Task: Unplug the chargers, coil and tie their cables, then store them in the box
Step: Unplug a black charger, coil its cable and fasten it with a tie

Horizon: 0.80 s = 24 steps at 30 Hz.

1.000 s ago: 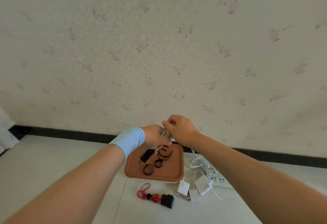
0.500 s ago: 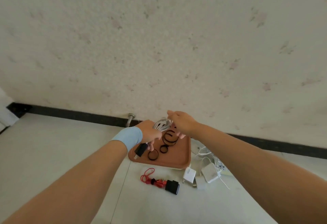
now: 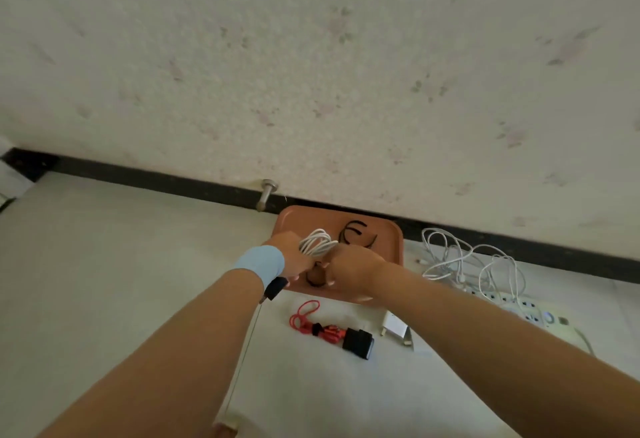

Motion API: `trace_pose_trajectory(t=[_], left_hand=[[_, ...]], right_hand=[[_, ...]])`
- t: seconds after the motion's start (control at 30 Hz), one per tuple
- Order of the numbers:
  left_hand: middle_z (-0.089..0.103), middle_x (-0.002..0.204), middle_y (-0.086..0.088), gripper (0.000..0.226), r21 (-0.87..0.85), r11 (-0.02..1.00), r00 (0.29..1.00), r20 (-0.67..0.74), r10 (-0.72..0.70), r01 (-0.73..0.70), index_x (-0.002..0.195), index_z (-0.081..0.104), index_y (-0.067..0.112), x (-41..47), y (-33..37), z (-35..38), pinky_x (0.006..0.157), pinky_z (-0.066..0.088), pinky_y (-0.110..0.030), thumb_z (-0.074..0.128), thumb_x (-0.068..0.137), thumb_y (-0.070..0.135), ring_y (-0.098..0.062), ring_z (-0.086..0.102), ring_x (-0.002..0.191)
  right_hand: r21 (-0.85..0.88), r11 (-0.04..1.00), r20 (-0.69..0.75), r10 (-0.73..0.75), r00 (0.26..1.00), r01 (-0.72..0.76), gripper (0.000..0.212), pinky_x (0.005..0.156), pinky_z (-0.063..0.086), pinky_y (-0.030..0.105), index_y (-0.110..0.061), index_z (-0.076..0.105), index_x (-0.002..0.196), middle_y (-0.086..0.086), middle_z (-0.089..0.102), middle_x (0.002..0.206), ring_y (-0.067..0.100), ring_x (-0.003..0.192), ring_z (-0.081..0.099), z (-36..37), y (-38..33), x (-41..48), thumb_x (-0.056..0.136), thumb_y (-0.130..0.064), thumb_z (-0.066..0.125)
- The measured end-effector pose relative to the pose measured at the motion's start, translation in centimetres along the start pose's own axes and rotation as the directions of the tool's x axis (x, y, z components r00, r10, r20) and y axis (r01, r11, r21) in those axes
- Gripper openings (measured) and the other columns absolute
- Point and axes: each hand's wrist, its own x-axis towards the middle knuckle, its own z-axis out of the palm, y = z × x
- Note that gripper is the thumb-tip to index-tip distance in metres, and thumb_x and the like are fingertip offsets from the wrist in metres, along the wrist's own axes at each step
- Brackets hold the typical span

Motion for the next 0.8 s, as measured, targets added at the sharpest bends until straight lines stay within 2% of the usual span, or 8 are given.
trace_pose_trajectory(t=[0.13,0.23,0.37,0.47,0.57,0.63,0.7,0.8], left_hand=[[0.067,0.068,-0.006,0.023,-0.001,1.0,0.998,-0.068,-0.014,0.014,0.073,0.064,0.017,1.1,-1.4,0.8,0.064,0.055,-0.031,0.06,0.088,0.034,-0.024,0.064,0.062],[0.069,0.07,-0.01,0.023,-0.081,0.997,0.996,-0.093,-0.018,0.01,0.078,0.066,0.015,1.2,-1.8,0.9,0.066,0.058,-0.035,0.062,0.086,0.035,-0.027,0.067,0.062],[0.071,0.076,-0.011,0.013,-0.183,0.982,0.985,-0.173,0.009,-0.041,0.082,0.065,0.015,0.3,-0.8,0.4,0.062,0.059,-0.035,0.062,0.087,0.027,-0.027,0.068,0.066],[0.067,0.083,-0.003,0.011,-0.34,0.931,0.981,-0.182,0.074,-0.133,0.097,0.064,0.024,-0.9,0.7,-0.5,0.05,0.049,-0.023,0.067,0.088,0.019,-0.017,0.063,0.065],[0.071,0.083,-0.013,0.024,-0.513,0.851,0.991,-0.117,0.066,-0.117,0.107,0.069,0.008,-2.8,2.3,-1.9,0.055,0.057,-0.03,0.071,0.083,0.014,-0.023,0.065,0.06],[0.068,0.074,-0.02,0.023,-0.552,0.831,0.998,-0.032,0.062,-0.07,0.1,0.068,0.001,-4.3,2.8,-2.9,0.064,0.059,-0.039,0.071,0.083,0.016,-0.027,0.064,0.056],[0.066,0.075,-0.025,0.023,-0.492,0.868,0.996,0.005,0.086,-0.073,0.089,0.069,-0.001,-6.0,3.4,-4.0,0.07,0.058,-0.044,0.072,0.081,0.021,-0.03,0.062,0.058],[0.066,0.073,-0.021,0.026,-0.325,0.938,0.992,-0.018,0.121,-0.12,0.078,0.071,0.003,-9.1,5.0,-5.5,0.07,0.056,-0.037,0.073,0.079,0.029,-0.027,0.062,0.059]], right_hand=[[-0.21,0.966,-0.022,-0.157,0.987,0.149,0.043,0.1,0.045,0.037,-0.017,0.062,0.132,0.001,0.059,0.137,0.027,0.135,0.041,2.1,-0.6,0.5,0.089,-0.015,0.063],[-0.104,0.989,-0.081,-0.114,0.99,0.106,0.03,0.092,0.048,0.033,-0.013,0.068,0.119,0.002,0.066,0.123,0.026,0.12,0.055,1.9,-0.7,1.0,0.09,-0.012,0.062],[0.305,0.952,-0.128,0.046,0.991,-0.005,0.023,0.09,0.054,0.034,-0.016,0.077,0.112,0.002,0.074,0.112,0.02,0.102,0.066,-0.4,-0.7,0.1,0.098,-0.019,0.059],[0.663,0.747,-0.154,0.181,0.971,-0.034,0.017,0.077,0.05,0.011,-0.019,0.08,0.104,-0.004,0.077,0.103,-0.004,0.083,0.064,-3.2,-0.3,-1.5,0.093,-0.016,0.069],[0.821,0.57,-0.133,0.256,0.957,-0.038,0.011,0.062,0.044,0.005,-0.021,0.081,0.09,-0.016,0.074,0.078,-0.009,0.067,0.062,-5.9,0.0,-3.9,0.088,-0.013,0.074],[0.852,0.523,-0.143,0.288,0.947,-0.03,0.014,0.065,0.048,0.008,-0.018,0.078,0.091,-0.015,0.071,0.077,-0.005,0.068,0.064,-7.6,-0.2,-6.0,0.087,-0.006,0.073],[0.902,0.431,-0.118,0.298,0.947,-0.023,0.024,0.073,0.059,0.025,-0.015,0.073,0.094,-0.007,0.073,0.072,0.009,0.067,0.067,-9.0,-0.1,-8.1,0.085,0.006,0.068],[0.919,0.389,-0.045,0.272,0.961,-0.067,0.033,0.069,0.06,0.039,-0.008,0.066,0.116,0.008,0.071,0.069,0.024,0.062,0.066,-11.3,-0.2,-11.6,0.087,0.009,0.063]])
